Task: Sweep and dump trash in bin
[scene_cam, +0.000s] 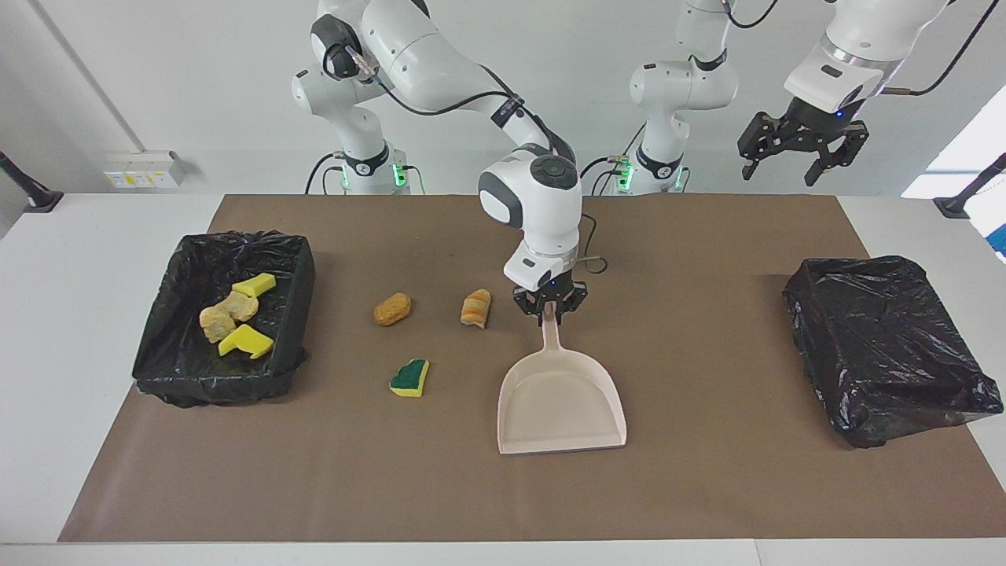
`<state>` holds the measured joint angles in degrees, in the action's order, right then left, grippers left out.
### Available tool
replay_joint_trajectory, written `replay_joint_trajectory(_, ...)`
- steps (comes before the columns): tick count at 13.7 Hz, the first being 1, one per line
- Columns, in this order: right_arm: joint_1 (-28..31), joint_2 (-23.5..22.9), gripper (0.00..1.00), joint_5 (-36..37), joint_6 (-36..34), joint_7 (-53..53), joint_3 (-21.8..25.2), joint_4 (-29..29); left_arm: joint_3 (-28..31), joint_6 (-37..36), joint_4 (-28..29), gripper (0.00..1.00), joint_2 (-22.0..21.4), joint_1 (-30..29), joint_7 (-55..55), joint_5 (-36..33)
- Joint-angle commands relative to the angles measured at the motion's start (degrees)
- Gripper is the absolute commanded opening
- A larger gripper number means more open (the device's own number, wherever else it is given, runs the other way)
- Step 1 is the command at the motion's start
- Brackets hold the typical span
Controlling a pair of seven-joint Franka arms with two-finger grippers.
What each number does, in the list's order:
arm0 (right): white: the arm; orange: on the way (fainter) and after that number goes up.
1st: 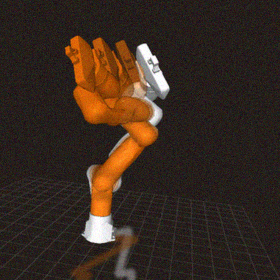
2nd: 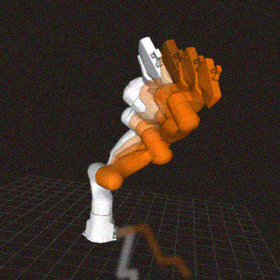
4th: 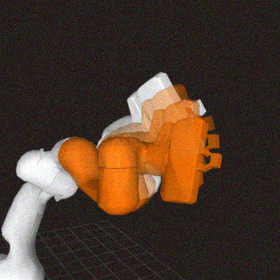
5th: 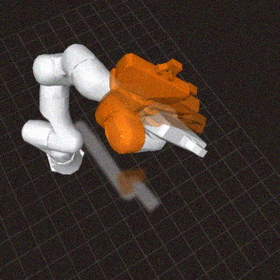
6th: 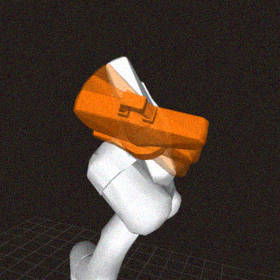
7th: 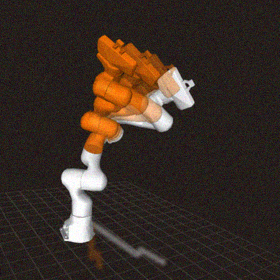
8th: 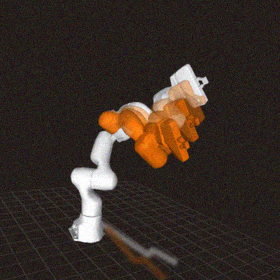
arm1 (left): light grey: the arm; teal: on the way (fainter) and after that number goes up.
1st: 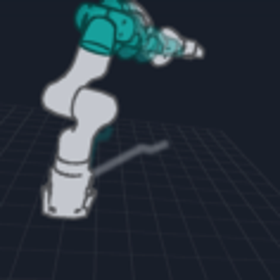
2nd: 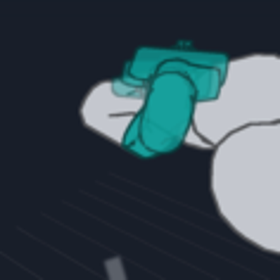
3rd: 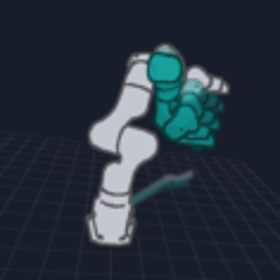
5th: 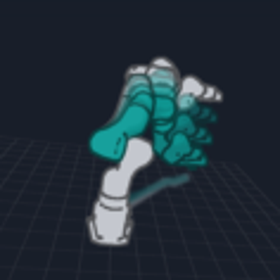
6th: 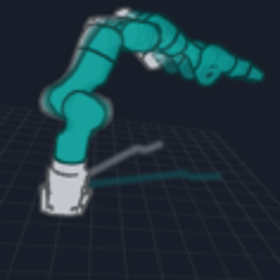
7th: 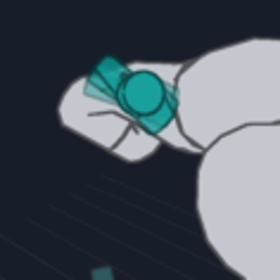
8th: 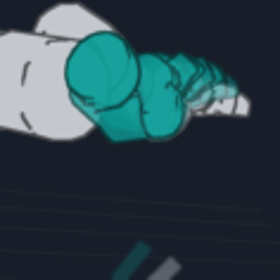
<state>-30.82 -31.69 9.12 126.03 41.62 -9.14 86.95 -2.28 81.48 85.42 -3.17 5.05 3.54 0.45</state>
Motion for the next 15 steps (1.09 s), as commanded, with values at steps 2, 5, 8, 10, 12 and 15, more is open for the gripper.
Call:
replay_joint_trajectory(2,1.3,3.2,1.00,-0.9,-8.9,0.5,-0.3,-0.7,2.9,0.1,0.3,1.00,-0.3,2.2,1.1,-1.3)
replay_joint_trajectory(5,5.3,9.2,1.00,-8.0,-16.4,-0.8,-0.3,1.3,4.3,-0.1,0.5,1.00,-0.5,3.3,0.2,-1.3)
replay_joint_trajectory(8,6.4,14.8,1.00,-15.0,-18.6,-1.3,-0.3,5.9,4.2,1.0,1.8,1.00,-1.3,3.3,0.0,-1.1)
replay_joint_trajectory(10,3.9,18.4,1.00,-15.4,-18.4,1.5,-0.4,10.5,3.3,3.3,2.0,1.00,-0.2,3.6,-0.5,-1.0)
replay_joint_trajectory(12,1.8,21.6,1.00,-15.4,-16.9,5.3,-0.5,15.4,0.7,7.3,4.9,1.00,0.8,3.9,-3.4,-1.0)
replay_joint_trajectory(15,-1.6,27.4,1.00,-16.2,-12.6,5.8,-0.6,25.2,-4.8,16.7,10.5,1.00,2.5,3.9,-12.2,-1.0)
